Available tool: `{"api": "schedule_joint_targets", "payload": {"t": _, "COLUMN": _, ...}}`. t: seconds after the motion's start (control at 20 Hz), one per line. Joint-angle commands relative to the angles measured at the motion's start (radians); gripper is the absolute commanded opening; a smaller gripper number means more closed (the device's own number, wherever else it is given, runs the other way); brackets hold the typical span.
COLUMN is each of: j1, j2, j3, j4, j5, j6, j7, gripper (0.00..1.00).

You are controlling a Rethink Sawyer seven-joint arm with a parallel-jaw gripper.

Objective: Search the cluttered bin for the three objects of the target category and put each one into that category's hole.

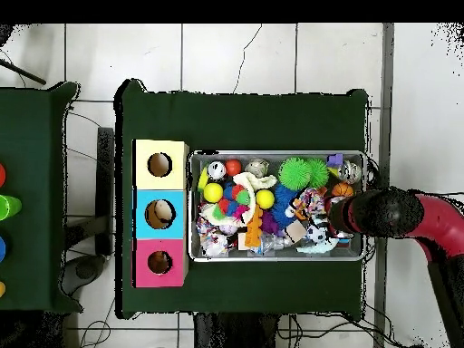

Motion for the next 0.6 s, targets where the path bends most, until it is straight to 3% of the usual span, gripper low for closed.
{"api": "schedule_joint_targets", "payload": {"t": 0.05, "j1": 0.157, "j2": -0.240, "j3": -0.058, "j4": 0.178, "j5": 0.079, "j6": -0.002, "j7": 0.395, "gripper": 0.00}}
{"api": "schedule_joint_targets", "payload": {"t": 0.3, "j1": 0.236, "j2": -0.274, "j3": -0.096, "j4": 0.207, "j5": 0.145, "j6": -0.029, "j7": 0.429, "gripper": 0.00}}
{"api": "schedule_joint_targets", "payload": {"t": 0.45, "j1": 0.286, "j2": -0.243, "j3": -0.121, "j4": 0.218, "j5": 0.174, "j6": -0.078, "j7": 0.448, "gripper": 0.00}}
{"api": "schedule_joint_targets", "payload": {"t": 0.6, "j1": 0.344, "j2": -0.223, "j3": -0.152, "j4": 0.214, "j5": 0.188, "j6": -0.056, "j7": 0.441, "gripper": 0.00}}
